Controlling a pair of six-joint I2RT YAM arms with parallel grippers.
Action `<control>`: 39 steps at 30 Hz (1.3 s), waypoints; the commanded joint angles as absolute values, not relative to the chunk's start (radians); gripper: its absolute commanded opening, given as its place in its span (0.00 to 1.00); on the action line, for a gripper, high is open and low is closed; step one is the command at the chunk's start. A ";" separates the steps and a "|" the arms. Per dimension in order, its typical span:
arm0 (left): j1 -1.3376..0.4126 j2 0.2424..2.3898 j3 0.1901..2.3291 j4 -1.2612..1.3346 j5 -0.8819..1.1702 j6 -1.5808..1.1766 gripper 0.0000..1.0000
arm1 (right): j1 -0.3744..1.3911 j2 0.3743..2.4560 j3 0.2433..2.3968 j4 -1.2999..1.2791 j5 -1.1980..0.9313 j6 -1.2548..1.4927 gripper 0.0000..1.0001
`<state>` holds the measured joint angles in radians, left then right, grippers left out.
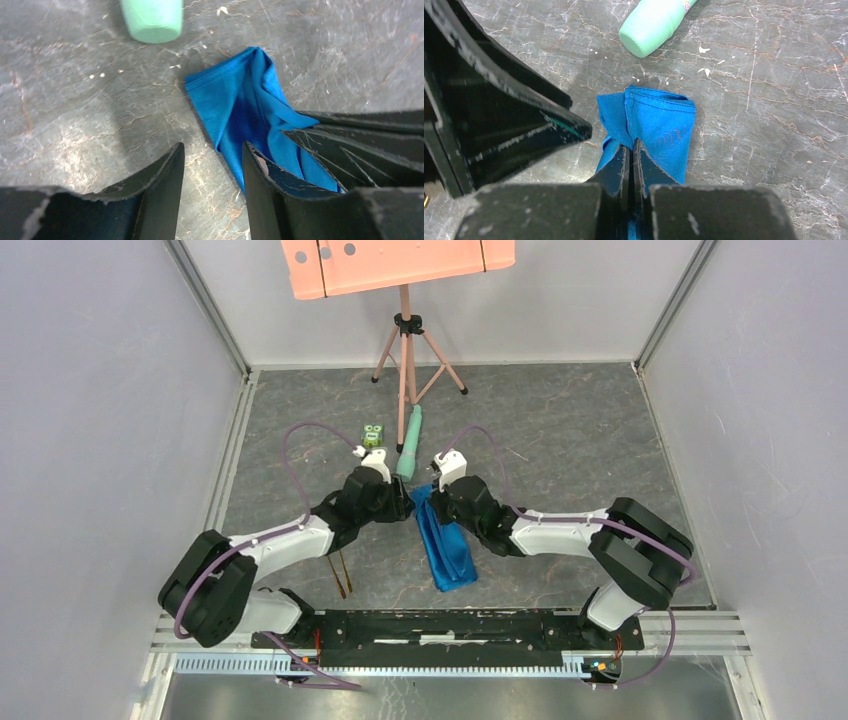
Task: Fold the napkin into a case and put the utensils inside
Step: Grasp the top corner of the smaller rectangle folded napkin from the folded napkin.
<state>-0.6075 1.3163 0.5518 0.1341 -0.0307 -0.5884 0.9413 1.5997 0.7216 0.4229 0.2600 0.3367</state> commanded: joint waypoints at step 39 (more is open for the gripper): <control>-0.837 1.555 0.680 0.336 -0.394 -0.262 0.02 | 0.899 1.622 0.747 0.399 0.138 0.377 0.00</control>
<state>-0.8448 1.5963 0.6628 0.3019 -0.3653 -0.2417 0.8902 1.6077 0.7216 0.4179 0.1322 0.3782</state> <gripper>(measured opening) 0.034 0.019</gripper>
